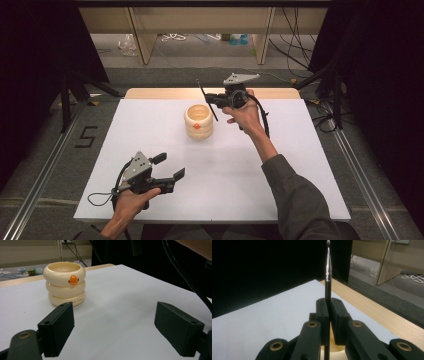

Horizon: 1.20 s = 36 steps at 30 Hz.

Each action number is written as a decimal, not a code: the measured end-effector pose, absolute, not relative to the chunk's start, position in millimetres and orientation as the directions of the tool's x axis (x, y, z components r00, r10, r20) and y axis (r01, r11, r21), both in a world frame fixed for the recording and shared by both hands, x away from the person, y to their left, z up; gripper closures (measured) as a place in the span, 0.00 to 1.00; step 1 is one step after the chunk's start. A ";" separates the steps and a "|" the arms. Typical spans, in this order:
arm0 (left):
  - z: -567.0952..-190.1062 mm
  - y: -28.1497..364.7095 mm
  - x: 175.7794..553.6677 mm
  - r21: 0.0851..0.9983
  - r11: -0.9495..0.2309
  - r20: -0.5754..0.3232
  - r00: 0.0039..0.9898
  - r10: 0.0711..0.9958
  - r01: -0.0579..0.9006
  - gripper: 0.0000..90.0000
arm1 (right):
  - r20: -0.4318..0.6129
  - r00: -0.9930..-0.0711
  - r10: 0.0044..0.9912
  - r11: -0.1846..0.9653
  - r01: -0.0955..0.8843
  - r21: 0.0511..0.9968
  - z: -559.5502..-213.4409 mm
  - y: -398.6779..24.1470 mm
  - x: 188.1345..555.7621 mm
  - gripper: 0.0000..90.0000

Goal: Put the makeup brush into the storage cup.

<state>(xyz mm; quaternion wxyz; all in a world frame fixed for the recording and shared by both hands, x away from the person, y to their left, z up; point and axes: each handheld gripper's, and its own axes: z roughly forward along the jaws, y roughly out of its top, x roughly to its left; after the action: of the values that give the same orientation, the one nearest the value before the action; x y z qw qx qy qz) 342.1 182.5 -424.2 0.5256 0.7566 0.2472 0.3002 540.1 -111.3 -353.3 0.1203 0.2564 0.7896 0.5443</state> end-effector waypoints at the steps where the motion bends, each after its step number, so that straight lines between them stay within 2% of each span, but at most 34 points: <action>1: -421.4 185.5 345.9 0.928 -0.373 0.271 0.693 0.668 -0.004 0.17 | 0.094 -0.835 0.542 0.267 0.277 0.923 -353.0 -110.1 543.7 0.95; 4: -421.8 185.4 345.8 0.931 -0.364 0.264 0.686 0.678 0.001 0.17 | 0.107 -0.831 0.547 0.259 0.289 0.922 -354.1 -109.4 546.3 0.95; 5: -423.5 184.2 342.5 0.941 -0.336 0.218 0.673 0.707 0.048 0.17 | 0.113 -0.828 0.549 0.253 0.294 0.922 -356.1 -108.7 549.0 0.95; 13: -425.7 181.4 339.7 0.950 -0.297 0.154 0.685 0.712 0.095 0.17 | 0.122 -0.813 0.569 0.235 0.303 0.924 -360.6 -110.0 556.1 0.95; 18: -425.5 181.7 340.2 0.950 -0.301 0.161 0.682 0.713 0.090 0.17 | 0.122 -0.811 0.572 0.230 0.302 0.925 -361.6 -108.2 557.5 0.95; 19: -424.5 182.4 342.2 0.946 -0.319 0.190 0.698 0.691 0.059 0.17 | 0.113 -0.813 0.571 0.242 0.299 0.923 -360.2 -106.5 557.4 0.95; 36: -424.1 183.3 342.0 0.944 -0.325 0.195 0.698 0.689 0.057 0.17 | 0.099 -0.816 0.569 0.238 0.279 0.930 -356.9 -89.0 566.0 0.95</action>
<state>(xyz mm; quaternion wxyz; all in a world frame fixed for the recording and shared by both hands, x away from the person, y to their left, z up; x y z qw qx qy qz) 342.0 183.3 -424.1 0.5260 0.7565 0.2465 0.3004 566.0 -89.0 -356.9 0.1309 0.2733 0.7759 0.5533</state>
